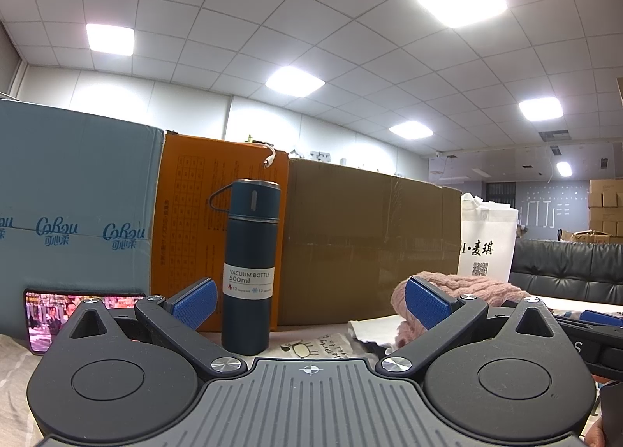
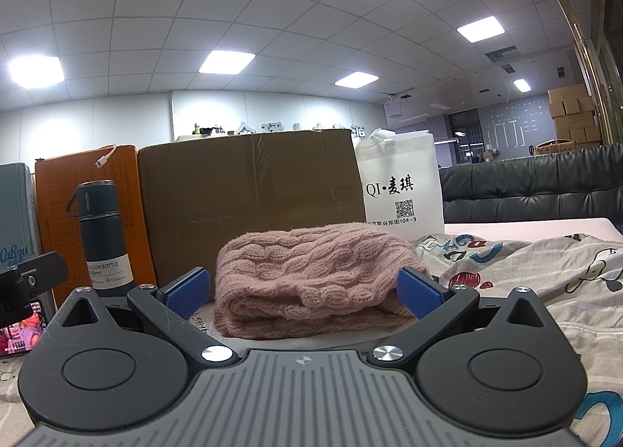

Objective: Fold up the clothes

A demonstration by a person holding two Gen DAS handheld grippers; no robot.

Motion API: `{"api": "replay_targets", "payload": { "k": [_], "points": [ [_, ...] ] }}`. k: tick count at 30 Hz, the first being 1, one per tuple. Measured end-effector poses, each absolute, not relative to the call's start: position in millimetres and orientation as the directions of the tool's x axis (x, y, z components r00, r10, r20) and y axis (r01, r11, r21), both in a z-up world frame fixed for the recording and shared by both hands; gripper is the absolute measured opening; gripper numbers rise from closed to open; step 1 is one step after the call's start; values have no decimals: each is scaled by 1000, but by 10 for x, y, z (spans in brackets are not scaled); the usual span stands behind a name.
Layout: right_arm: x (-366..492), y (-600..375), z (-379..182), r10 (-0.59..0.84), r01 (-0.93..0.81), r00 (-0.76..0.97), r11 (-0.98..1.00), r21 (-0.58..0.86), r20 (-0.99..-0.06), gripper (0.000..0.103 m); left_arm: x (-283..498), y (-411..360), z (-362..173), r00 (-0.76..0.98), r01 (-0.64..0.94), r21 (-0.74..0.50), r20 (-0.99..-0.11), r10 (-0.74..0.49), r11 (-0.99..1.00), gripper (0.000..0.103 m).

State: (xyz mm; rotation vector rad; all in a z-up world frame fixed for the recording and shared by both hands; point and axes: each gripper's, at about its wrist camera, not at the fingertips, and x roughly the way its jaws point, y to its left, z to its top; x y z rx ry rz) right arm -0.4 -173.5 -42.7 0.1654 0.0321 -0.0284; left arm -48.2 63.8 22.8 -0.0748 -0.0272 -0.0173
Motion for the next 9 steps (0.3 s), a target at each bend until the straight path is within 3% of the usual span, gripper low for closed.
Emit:
{"api": "replay_targets", "payload": {
  "k": [9],
  "points": [
    [-8, -1738, -425, -25, 30, 999, 986, 163, -36, 103, -472, 629, 233, 999, 18, -74, 29, -16, 997, 103]
  ]
}}
